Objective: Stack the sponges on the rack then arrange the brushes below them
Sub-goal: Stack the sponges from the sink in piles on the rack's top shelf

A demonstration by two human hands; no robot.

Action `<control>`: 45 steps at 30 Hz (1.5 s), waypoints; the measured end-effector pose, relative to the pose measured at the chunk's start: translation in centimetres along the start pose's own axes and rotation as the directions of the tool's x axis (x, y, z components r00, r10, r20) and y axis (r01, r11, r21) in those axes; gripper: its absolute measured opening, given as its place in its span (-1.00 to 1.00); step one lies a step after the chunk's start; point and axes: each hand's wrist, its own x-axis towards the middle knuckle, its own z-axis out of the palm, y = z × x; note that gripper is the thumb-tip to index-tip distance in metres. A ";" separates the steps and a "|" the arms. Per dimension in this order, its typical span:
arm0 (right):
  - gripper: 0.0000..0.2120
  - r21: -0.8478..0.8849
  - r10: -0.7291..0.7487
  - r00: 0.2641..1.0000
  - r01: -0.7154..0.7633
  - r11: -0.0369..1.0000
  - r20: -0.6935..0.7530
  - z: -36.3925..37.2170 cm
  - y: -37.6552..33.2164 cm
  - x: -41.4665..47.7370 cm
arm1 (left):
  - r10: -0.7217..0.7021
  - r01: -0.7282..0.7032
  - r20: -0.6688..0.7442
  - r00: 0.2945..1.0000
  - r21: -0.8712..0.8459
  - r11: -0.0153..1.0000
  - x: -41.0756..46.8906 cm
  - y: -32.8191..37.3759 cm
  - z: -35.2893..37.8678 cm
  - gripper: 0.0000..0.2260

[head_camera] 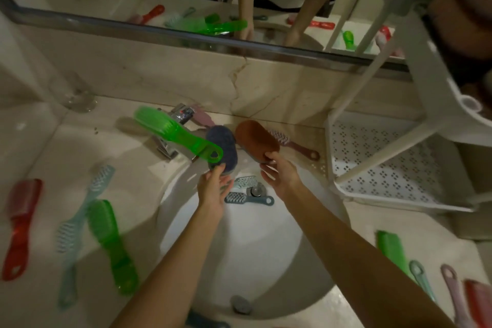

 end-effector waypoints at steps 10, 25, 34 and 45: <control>-0.66 -0.381 -0.593 0.796 0.513 0.769 -0.125 -3.6 0.5 -8.6 | 0.418 -0.419 0.043 0.907 0.166 0.893 -9.5 -2.7 -0.1 -0.74; -0.60 -0.465 -0.935 -0.285 0.812 -0.354 0.213 -3.0 -11.5 -23.4 | 0.947 -0.950 0.119 0.297 -0.059 0.306 -24.6 6.3 7.9 -0.65; -0.52 -0.443 -0.946 -0.288 0.836 -0.325 0.152 -9.7 -19.3 -28.8 | 0.940 -0.993 0.339 0.040 -0.091 0.076 -29.8 7.6 14.6 -0.63; -0.77 -0.234 -0.850 0.202 0.907 0.349 -0.486 -22.5 -27.2 -29.8 | 0.631 -0.985 0.762 -0.147 -0.169 -0.025 -30.7 7.7 21.6 -0.58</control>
